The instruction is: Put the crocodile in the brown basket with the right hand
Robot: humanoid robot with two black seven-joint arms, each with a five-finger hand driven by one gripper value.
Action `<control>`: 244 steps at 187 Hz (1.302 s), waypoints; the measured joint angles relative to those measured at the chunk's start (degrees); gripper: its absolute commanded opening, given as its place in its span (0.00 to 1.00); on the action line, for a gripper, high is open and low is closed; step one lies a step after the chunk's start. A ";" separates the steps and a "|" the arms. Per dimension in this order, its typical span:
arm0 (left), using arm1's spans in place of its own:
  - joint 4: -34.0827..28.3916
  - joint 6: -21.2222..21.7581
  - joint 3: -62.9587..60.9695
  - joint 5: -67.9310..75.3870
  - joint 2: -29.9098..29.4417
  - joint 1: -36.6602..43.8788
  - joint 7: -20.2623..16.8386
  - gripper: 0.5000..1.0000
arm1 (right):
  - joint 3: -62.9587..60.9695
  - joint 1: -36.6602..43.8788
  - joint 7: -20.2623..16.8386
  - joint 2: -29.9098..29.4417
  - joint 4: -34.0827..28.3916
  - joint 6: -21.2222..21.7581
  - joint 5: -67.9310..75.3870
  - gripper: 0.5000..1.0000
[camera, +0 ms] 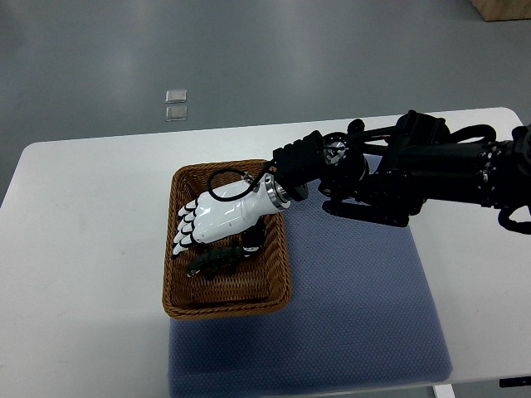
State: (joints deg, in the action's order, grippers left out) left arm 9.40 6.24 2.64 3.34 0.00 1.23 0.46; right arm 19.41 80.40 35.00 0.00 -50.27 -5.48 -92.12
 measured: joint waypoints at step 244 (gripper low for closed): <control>0.00 0.00 0.00 0.00 0.00 0.00 -0.01 1.00 | -40.27 -21.44 -26.43 22.13 4.30 27.15 70.73 0.86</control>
State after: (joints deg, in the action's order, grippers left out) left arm 9.40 6.24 2.64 3.34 0.00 1.24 0.45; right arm -20.86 58.97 8.57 22.12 -45.97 21.67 -21.39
